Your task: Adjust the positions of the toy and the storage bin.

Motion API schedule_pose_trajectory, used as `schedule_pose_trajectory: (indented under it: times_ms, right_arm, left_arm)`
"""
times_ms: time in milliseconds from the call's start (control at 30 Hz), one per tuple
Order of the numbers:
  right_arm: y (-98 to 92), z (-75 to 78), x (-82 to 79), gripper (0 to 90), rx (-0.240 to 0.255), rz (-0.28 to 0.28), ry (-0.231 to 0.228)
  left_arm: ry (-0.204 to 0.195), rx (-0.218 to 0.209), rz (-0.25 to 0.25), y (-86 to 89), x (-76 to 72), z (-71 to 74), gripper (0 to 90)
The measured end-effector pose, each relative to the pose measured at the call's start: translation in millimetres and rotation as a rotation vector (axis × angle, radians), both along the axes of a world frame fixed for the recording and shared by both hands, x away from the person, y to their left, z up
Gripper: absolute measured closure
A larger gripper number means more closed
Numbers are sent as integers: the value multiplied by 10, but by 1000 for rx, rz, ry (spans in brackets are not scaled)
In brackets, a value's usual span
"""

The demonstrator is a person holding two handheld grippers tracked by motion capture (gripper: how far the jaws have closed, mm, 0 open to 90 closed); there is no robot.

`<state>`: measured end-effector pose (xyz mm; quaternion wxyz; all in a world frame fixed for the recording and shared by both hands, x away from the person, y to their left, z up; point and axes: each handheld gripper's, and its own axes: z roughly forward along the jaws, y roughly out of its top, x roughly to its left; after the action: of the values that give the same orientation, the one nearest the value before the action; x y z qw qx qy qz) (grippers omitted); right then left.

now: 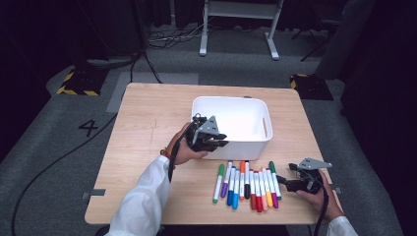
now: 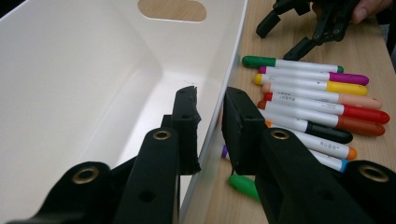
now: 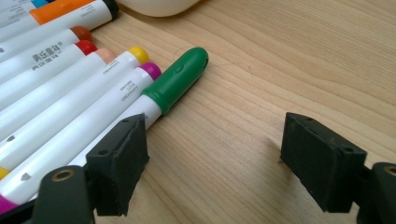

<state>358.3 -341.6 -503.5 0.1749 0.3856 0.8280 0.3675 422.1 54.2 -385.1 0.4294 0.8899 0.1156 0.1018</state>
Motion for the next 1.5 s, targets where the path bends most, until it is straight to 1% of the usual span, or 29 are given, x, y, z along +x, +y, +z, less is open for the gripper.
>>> schedule_pose_trajectory:
  times_ms: [33,67,100,133,167,200,233,267,300,400,500,533,567,633,667,700,733,767,800,833,867,900,933,1033,1100,1200,1233,1367,1500]
  right_arm:
    - [0,0,0,231,0,0,0]
    - [1,0,0,230,0,-1,1]
    - [2,0,-1,230,0,-3,0]
    - [2,0,-1,230,0,-3,0]
    - [2,0,-1,230,0,-3,0]
    - [1,0,1,228,0,-2,1]
    - [1,1,4,226,0,-1,2]
    - [0,1,5,226,0,0,2]
    - [0,1,5,226,0,0,2]
    - [2,2,4,225,-2,-3,3]
    - [3,18,10,235,-7,-9,19]
    - [1,22,15,244,0,-16,25]
    - [-4,30,34,266,8,-42,29]
    - [-5,34,40,266,9,-48,32]
    - [-4,41,45,272,12,-51,29]
    - [1,57,40,308,17,-56,19]
    - [6,71,33,332,20,-56,11]
    - [16,96,20,357,27,-46,0]
    - [49,137,-3,385,26,-44,-25]
    - [59,150,-6,404,29,-37,-30]
    - [73,163,-7,420,43,-28,-31]
    - [91,174,1,421,56,-23,-29]
    - [91,174,1,421,56,-23,-29]
    - [152,179,17,428,53,-17,-22]
    - [201,173,12,459,21,-9,-25]
    - [209,169,8,476,4,-5,-36]
    - [203,171,10,497,-1,-13,-41]
    - [142,148,31,493,49,-11,-13]
    - [144,144,31,474,38,-19,-12]
  left_arm:
    - [-6,-12,39,34,-24,4,682]
    - [-7,-23,91,88,-67,28,561]
    - [4,-65,118,206,-148,78,391]
    - [5,-88,120,281,-209,106,377]
    - [5,-88,120,281,-209,106,328]
    - [-10,-98,130,366,-299,128,328]
    - [-11,-93,126,416,-353,136,257]
    - [-32,-76,126,527,-509,143,240]
    - [-32,-76,126,527,-509,143,222]
    - [-43,-77,115,660,-754,101,215]
    - [-30,-47,127,740,-918,-43,215]
    - [-22,-23,146,746,-957,-130,214]
    - [-10,-1,161,736,-975,-207,208]
    - [14,24,162,716,-994,-355,208]
    - [38,26,168,702,-988,-472,209]
    - [57,25,176,695,-977,-547,209]
    - [89,39,183,675,-948,-676,211]
    - [100,56,186,659,-932,-751,217]
    - [119,87,192,612,-895,-923,226]
    - [119,87,192,612,-895,-923,228]
    - [127,87,194,585,-880,-981,231]
    - [136,106,186,499,-850,-1053,231]
    - [136,106,186,499,-850,-1053,231]
    - [148,134,147,339,-832,-1126,230]
    - [148,131,124,260,-844,-1146,209]
    - [159,127,101,159,-858,-1157,203]
    - [157,124,100,128,-855,-1163,195]
    - [159,114,103,71,-852,-1175,167]
    - [156,122,118,30,-832,-1172,157]
